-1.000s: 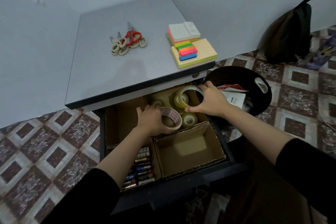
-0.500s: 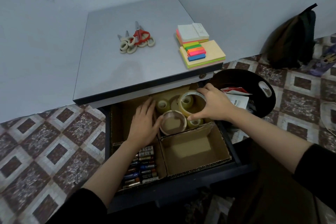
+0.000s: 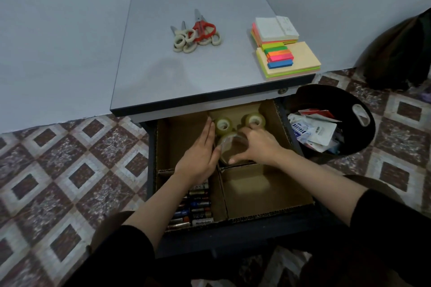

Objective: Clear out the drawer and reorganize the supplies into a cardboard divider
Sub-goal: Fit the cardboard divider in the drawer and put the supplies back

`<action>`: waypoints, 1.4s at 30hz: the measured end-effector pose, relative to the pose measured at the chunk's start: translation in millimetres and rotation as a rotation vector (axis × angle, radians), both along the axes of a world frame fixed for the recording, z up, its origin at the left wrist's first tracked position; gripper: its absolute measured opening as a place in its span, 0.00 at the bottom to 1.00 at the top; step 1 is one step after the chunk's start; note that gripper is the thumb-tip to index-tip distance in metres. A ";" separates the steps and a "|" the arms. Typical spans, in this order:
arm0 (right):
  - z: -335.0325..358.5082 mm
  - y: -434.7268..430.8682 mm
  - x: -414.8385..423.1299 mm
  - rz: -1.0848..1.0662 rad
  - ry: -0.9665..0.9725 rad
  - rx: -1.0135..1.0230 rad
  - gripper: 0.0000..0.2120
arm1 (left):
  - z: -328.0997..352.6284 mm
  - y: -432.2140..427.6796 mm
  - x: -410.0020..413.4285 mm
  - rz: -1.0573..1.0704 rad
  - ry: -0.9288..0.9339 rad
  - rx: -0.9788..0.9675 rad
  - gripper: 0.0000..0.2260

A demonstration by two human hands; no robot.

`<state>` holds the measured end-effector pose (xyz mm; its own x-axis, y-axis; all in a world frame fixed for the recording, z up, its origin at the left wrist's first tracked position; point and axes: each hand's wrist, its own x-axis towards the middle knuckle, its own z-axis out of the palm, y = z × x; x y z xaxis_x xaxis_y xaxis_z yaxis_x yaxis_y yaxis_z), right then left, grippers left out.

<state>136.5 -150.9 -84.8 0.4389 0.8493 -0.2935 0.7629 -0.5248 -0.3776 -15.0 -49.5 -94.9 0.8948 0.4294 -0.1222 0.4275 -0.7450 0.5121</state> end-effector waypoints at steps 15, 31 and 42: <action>-15.2 21.6 13.1 -0.155 -0.113 0.001 0.15 | -3.0 0.9 2.5 -0.002 0.043 0.025 0.30; -21.7 26.4 14.0 -0.143 -0.095 0.027 0.12 | -3.0 1.2 3.2 -0.011 0.065 0.056 0.33; -20.3 26.9 13.3 -0.135 -0.103 0.000 0.11 | -3.3 1.0 3.1 -0.004 0.050 0.056 0.32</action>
<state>149.8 -124.0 -105.1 0.5769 0.7806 -0.2405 0.7202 -0.6250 -0.3010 -11.9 -48.5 -98.2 0.8897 0.4338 -0.1425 0.4488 -0.7736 0.4474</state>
